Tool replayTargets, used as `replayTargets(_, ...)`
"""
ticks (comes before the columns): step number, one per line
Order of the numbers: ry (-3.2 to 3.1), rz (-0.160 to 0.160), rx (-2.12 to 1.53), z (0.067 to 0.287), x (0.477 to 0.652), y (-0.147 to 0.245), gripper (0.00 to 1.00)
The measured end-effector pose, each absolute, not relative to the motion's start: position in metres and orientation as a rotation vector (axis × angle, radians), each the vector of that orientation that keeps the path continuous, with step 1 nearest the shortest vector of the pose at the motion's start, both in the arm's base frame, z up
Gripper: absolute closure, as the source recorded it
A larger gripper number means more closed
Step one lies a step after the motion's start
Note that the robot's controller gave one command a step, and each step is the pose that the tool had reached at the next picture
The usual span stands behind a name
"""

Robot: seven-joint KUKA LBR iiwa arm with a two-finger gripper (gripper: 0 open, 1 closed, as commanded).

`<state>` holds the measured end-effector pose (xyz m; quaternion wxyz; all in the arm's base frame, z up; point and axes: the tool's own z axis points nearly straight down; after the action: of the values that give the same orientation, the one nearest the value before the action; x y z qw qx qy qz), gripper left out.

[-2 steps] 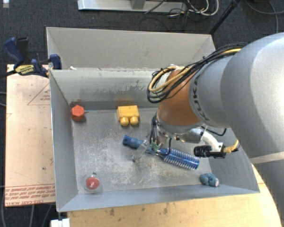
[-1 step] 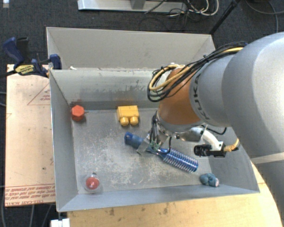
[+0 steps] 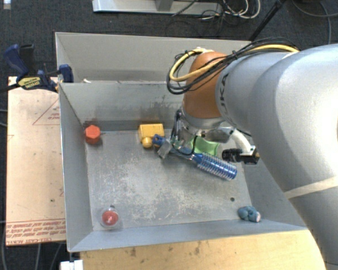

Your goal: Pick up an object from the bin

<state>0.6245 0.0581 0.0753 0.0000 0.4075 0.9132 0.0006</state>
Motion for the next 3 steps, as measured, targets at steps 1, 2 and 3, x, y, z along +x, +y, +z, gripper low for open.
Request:
replayTargets(1, 2.862, -0.016, 1.333, 0.101, 0.650, 0.062, 1.00)
replayTargets(2, 2.859, 0.013, 1.288, 0.202, 0.640, 0.144, 1.00)
replayTargets(3, 2.877, -0.002, 1.269, 0.187, 0.616, 0.176, 1.00)
